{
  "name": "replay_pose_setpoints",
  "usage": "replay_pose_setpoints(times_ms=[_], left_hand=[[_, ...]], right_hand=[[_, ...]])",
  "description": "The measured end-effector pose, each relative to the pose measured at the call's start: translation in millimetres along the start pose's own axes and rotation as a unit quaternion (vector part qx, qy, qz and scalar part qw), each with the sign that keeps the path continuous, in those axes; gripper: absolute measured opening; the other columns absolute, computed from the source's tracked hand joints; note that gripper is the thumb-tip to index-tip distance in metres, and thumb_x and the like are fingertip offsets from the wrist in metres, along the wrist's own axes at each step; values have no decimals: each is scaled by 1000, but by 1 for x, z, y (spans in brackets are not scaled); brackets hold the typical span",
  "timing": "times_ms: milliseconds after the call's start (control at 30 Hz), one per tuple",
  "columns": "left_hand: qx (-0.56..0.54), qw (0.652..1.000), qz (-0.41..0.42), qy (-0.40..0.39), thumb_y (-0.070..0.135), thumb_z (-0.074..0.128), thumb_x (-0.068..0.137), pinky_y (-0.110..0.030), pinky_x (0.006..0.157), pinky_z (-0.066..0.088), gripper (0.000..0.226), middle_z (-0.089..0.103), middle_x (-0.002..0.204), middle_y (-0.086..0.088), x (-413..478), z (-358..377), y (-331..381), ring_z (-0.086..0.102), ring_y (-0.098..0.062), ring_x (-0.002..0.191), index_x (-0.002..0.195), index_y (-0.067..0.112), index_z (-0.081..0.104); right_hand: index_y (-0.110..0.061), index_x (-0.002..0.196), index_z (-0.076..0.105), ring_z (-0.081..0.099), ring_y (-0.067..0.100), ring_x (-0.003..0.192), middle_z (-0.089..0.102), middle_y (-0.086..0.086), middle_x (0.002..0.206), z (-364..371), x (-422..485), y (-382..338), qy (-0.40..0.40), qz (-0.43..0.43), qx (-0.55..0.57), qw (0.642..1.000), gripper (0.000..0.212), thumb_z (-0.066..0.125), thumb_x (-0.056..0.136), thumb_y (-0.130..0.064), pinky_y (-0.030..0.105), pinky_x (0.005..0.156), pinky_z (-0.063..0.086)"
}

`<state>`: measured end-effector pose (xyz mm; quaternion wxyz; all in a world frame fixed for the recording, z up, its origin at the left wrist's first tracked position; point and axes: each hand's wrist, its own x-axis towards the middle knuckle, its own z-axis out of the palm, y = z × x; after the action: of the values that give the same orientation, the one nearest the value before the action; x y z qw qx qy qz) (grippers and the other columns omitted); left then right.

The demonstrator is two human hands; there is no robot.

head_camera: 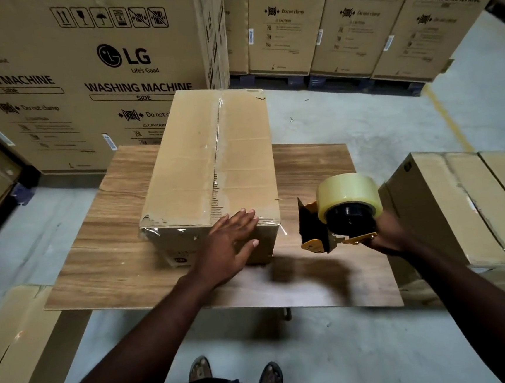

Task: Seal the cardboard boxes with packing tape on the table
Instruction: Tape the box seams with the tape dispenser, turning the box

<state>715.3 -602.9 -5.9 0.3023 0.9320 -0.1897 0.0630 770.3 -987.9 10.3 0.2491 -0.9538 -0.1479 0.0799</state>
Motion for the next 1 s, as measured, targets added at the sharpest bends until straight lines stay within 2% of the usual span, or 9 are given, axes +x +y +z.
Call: replay_pose_setpoints(times_ms=[167, 267, 367, 400, 433, 633, 700, 867, 1000], left_hand=[[-37, 999, -36, -3, 46, 50, 95, -16, 119, 5, 56, 39, 153, 15, 3, -2, 4, 26, 2, 146, 145, 24, 52], [-57, 997, -58, -4, 43, 54, 93, -11, 116, 2, 54, 40, 152, 16, 4, -4, 4, 26, 3, 146, 144, 25, 53], [-60, 997, -54, -9, 42, 55, 93, -11, 116, 2, 54, 39, 151, 17, 5, -5, 4, 26, 3, 146, 144, 25, 53], [-61, 997, -53, -10, 41, 56, 92, -11, 116, 2, 54, 39, 151, 17, 5, -5, 3, 26, 3, 146, 144, 25, 54], [-62, 997, -53, -11, 40, 56, 92, -12, 116, 3, 54, 39, 151, 18, 5, -5, 3, 26, 3, 145, 144, 25, 54], [-64, 997, -45, -22, 36, 58, 91, -18, 118, 7, 55, 38, 151, 18, 4, -7, 2, 25, 2, 145, 145, 24, 53], [-63, 997, -42, -22, 36, 56, 91, -18, 118, 7, 55, 39, 152, 17, 4, -8, 3, 25, 2, 145, 145, 23, 53], [-53, 997, -39, -28, 37, 54, 92, -21, 120, 8, 56, 37, 151, 18, 5, -10, 3, 25, -1, 147, 146, 23, 50], [-50, 998, -36, -30, 36, 54, 92, -17, 118, 6, 56, 37, 152, 18, 5, -10, 3, 25, 0, 146, 147, 24, 50]], right_hand=[[-25, 49, 45, 42, 19, 49, 43, -3, 45, 26, 19, -26, -46, 22, -35, 998, 32, 63, 74, -35, 31, 51, 35], [-22, 56, 49, 45, 4, 66, 55, 0, 55, 36, 25, -34, -60, 49, -7, 997, 30, 69, 79, -26, 31, 55, 35], [-22, 61, 52, 33, 5, 77, 56, 3, 61, 44, 20, -26, -104, 69, -35, 992, 29, 60, 75, -46, 33, 59, 39], [-22, 65, 56, 49, 24, 64, 57, 2, 63, 48, 17, -21, -127, 89, -54, 986, 30, 57, 72, -51, 34, 61, 41], [-21, 70, 62, 62, 19, 71, 61, 2, 67, 53, 13, -16, -146, 109, -65, 981, 31, 59, 71, -52, 34, 61, 44], [-20, 61, 63, 57, 14, 55, 61, -8, 51, 97, -24, -19, -70, 261, 100, 958, 25, 77, 79, -31, 30, 54, 43], [-16, 59, 60, 48, 18, 48, 56, -4, 47, 107, -29, -27, -29, 340, 211, 916, 31, 77, 81, -29, 28, 50, 37], [-8, 75, 52, 35, 20, 43, 36, 8, 55, 133, -19, -31, -30, 468, 579, 667, 16, 59, 90, -6, 27, 46, 30], [-12, 73, 48, 44, 17, 37, 45, 4, 50, 140, -9, -46, -1, 477, 647, 595, 30, 48, 102, -22, 21, 38, 38]])
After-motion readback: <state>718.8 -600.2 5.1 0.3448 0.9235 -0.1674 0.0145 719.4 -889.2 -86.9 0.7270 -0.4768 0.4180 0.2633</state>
